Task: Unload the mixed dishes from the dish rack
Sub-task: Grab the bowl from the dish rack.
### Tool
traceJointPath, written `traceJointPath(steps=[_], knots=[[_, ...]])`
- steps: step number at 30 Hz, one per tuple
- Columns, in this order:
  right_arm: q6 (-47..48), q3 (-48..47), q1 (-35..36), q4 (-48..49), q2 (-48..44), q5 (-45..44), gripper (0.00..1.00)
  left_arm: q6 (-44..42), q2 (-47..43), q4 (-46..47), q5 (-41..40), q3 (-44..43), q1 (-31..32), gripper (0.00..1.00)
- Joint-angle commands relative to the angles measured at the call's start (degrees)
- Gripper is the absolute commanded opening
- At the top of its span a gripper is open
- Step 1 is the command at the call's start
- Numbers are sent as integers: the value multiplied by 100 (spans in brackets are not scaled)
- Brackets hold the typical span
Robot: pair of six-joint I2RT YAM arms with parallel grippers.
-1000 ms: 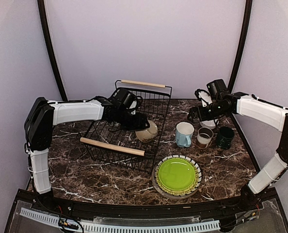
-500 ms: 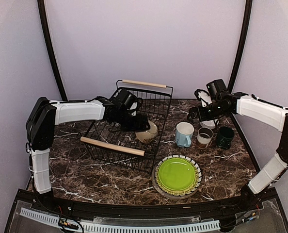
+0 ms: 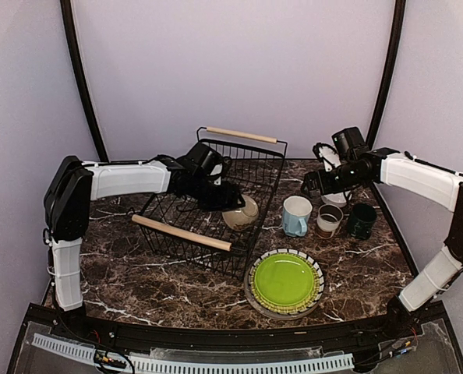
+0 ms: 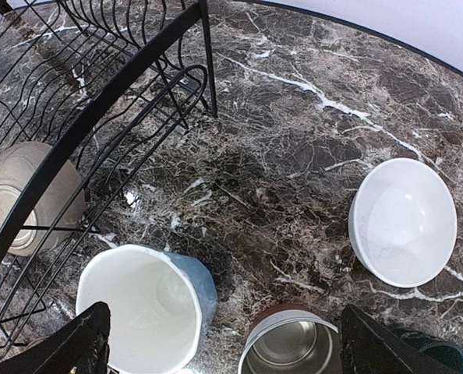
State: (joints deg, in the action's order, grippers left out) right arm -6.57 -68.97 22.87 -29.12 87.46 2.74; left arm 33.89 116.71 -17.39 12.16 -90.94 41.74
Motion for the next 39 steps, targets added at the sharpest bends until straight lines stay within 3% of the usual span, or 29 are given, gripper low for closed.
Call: traceJointPath(steps=[1,11,24,35,39], knots=[[-55,13,33,100,-224,-68,99,21,-69,-190,285,-72,77,45],[-86,13,33,117,-396,-62,99,97,-593,-147,543,174,-161,35],[-288,-82,44,286,-506,496,99,391,-1304,416,1048,804,-605,34],[-988,-98,94,1033,-573,1972,99,1024,-1936,1468,1804,1171,-1006,33],[-1487,-63,162,1670,-580,2727,99,1598,-2061,2498,2208,1322,-1147,33]])
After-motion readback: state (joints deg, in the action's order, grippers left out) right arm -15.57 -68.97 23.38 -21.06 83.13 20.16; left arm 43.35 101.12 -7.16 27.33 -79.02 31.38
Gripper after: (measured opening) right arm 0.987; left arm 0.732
